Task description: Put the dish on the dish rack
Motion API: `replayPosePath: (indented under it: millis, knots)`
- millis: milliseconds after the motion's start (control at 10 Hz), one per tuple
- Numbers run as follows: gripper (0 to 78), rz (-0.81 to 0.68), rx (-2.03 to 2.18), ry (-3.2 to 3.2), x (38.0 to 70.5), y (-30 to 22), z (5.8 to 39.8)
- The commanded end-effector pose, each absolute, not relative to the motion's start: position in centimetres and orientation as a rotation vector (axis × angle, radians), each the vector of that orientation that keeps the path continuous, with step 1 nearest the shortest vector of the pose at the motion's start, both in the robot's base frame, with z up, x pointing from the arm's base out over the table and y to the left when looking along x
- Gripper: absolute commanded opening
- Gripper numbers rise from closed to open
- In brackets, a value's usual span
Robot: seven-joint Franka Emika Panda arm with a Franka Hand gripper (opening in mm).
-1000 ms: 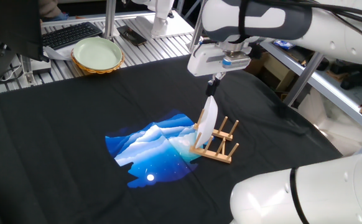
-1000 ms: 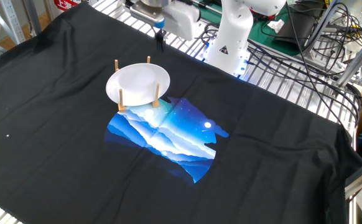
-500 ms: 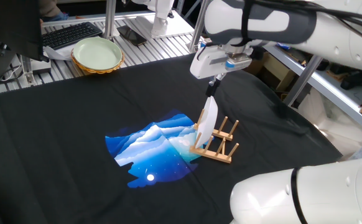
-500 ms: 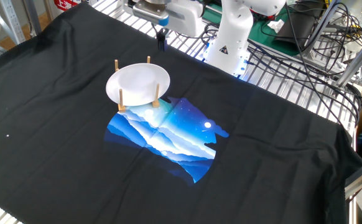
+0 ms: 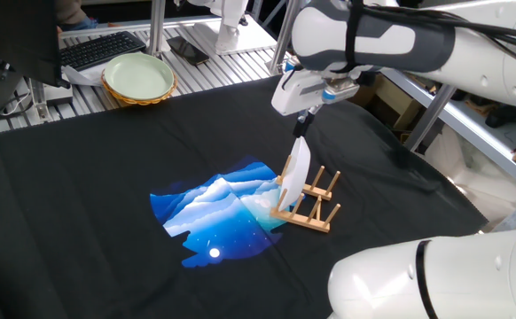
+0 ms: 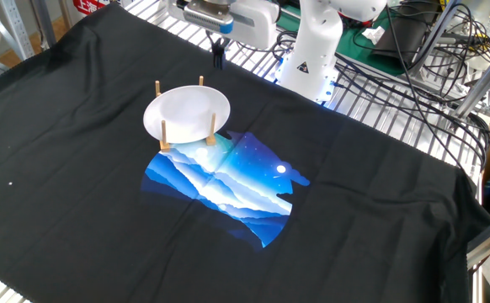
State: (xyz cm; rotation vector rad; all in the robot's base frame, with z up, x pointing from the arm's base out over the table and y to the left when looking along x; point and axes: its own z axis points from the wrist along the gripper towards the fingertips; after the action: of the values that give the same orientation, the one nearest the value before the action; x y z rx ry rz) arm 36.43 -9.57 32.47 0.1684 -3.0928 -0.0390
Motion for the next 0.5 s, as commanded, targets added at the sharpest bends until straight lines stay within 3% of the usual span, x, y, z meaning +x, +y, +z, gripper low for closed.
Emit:
replayPosePath:
  millis: [100, 500]
  knots:
    - [1.3, -0.053, 0.069, -3.091, 37.1, -5.5, 32.0]
    - [1.3, -0.04, 0.011, -3.093, 37.2, -1.7, 31.2]
